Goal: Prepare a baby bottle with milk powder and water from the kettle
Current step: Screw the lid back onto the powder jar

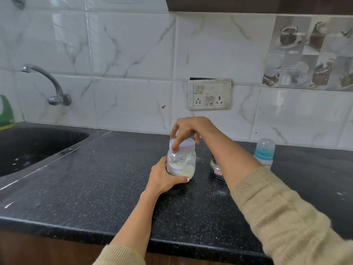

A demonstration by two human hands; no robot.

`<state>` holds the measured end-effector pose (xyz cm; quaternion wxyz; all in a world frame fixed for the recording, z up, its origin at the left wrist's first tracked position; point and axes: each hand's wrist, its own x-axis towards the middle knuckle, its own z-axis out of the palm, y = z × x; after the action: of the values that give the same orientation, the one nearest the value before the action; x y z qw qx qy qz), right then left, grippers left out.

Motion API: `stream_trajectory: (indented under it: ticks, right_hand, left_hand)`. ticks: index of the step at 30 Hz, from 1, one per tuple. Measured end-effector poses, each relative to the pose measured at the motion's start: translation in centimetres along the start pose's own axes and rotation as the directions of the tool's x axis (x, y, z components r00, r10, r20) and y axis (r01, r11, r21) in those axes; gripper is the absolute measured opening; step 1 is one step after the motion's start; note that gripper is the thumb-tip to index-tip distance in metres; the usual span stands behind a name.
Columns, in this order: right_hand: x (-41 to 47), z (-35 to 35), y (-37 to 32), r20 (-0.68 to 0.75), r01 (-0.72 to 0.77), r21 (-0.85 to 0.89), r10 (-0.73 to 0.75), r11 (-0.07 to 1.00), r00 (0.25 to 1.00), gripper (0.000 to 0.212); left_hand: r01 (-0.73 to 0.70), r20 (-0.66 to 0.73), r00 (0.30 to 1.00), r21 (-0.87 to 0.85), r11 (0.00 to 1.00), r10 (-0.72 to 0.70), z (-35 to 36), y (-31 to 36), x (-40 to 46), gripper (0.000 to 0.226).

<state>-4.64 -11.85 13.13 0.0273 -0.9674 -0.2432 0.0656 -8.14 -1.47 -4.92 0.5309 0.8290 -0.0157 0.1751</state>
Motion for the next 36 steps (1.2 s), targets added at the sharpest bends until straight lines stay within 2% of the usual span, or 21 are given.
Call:
stream_trajectory:
  ticks: [3, 6, 9, 14, 16, 18, 20, 21, 23, 25, 27, 28, 32, 34, 36]
  right_hand:
    - [0.3, 0.0, -1.2, -0.038, -0.094, -0.170, 0.089, 0.981, 0.995, 0.060]
    - [0.7, 0.1, -1.8, -0.046, -0.204, -0.197, 0.198, 0.959, 0.979, 0.063]
    - [0.7, 0.2, -2.7, -0.031, -0.309, -0.154, 0.308, 0.938, 0.951, 0.070]
    - [1.7, 2.2, -2.1, -0.232, -0.449, 0.039, 0.445, 0.893, 0.865, 0.064]
    - [1.7, 2.6, -0.6, -0.197, -0.441, 0.140, 0.461, 0.887, 0.865, 0.072]
    - [0.9, 1.8, 0.8, -0.102, -0.404, 0.177, 0.425, 0.897, 0.899, 0.092]
    - [-0.1, 0.3, 1.8, -0.010, -0.336, 0.091, 0.338, 0.937, 0.941, 0.104]
    - [-0.4, -0.4, 1.9, 0.036, -0.264, 0.042, 0.262, 0.964, 0.964, 0.104]
    - [-0.6, -1.0, 1.6, 0.108, -0.109, 0.056, 0.103, 0.992, 0.989, 0.100]
    - [-0.7, -0.9, 1.0, 0.120, -0.026, 0.027, 0.023, 0.999, 0.992, 0.087]
    - [-0.1, -0.2, 0.4, 0.032, -0.030, -0.093, 0.033, 0.995, 0.999, 0.059]
    - [0.2, 0.1, 0.1, -0.041, -0.070, -0.145, 0.065, 0.987, 0.997, 0.057]
    - [1.0, 1.7, 0.0, -0.271, -0.295, -0.293, 0.217, 0.909, 0.938, 0.083]
    - [1.0, 1.4, 0.3, -0.380, -0.336, -0.278, 0.218, 0.900, 0.899, 0.086]
    - [0.7, -0.1, 0.7, -0.380, -0.302, -0.202, 0.210, 0.932, 0.901, 0.079]
  left_hand:
    - [-0.002, -0.006, 1.000, 0.004, 1.000, 0.002, 0.0, 0.1, -0.1, 0.091]
    - [-0.003, -0.012, 1.000, 0.008, 1.000, 0.003, 0.1, 0.3, -0.3, 0.093]
    - [-0.008, -0.011, 1.000, 0.012, 1.000, 0.008, 0.1, 0.4, -0.3, 0.092]
    - [-0.013, -0.024, 1.000, 0.009, 1.000, 0.014, 0.0, 0.3, -0.3, 0.086]
    - [-0.010, -0.028, 1.000, -0.001, 1.000, 0.010, -0.1, 0.1, -0.2, 0.084]
    - [-0.001, -0.026, 1.000, -0.007, 1.000, 0.001, -0.1, 0.1, -0.1, 0.085]
    - [0.006, -0.018, 1.000, -0.005, 1.000, -0.006, -0.1, 0.0, 0.1, 0.081]
    - [0.010, -0.016, 1.000, -0.002, 1.000, -0.010, -0.1, 0.0, 0.1, 0.080]
    - [0.020, -0.016, 1.000, -0.001, 1.000, -0.020, -0.2, 0.0, 0.1, 0.079]
    - [0.026, -0.020, 0.999, -0.002, 1.000, -0.026, -0.1, 0.0, 0.1, 0.081]
    - [0.025, -0.025, 0.999, -0.001, 1.000, -0.025, -0.1, 0.0, 0.1, 0.083]
    - [0.023, -0.028, 0.999, -0.001, 1.000, -0.023, -0.1, 0.0, 0.1, 0.084]
    - [0.022, -0.031, 0.999, -0.004, 1.000, -0.022, 0.0, -0.1, 0.2, 0.086]
    - [0.017, -0.030, 0.999, -0.005, 1.000, -0.017, 0.0, -0.3, 0.3, 0.086]
    - [0.017, -0.032, 0.999, -0.001, 1.000, -0.018, 0.0, -0.3, 0.4, 0.089]
